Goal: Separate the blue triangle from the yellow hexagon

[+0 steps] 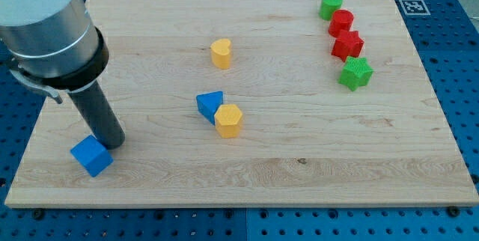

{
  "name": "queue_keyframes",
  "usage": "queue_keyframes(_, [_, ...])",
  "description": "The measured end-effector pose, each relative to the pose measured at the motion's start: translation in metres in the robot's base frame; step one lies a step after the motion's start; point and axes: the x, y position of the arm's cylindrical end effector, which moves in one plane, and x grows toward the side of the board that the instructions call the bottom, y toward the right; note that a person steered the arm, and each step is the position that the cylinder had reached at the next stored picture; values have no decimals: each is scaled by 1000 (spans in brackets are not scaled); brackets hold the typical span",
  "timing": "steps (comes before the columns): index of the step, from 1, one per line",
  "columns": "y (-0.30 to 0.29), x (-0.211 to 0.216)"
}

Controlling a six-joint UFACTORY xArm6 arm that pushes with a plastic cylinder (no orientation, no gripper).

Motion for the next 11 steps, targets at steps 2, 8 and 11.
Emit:
queue_keyframes(2, [30,-74])
queue_keyframes(8, [139,-71])
queue_keyframes(11, [98,-34])
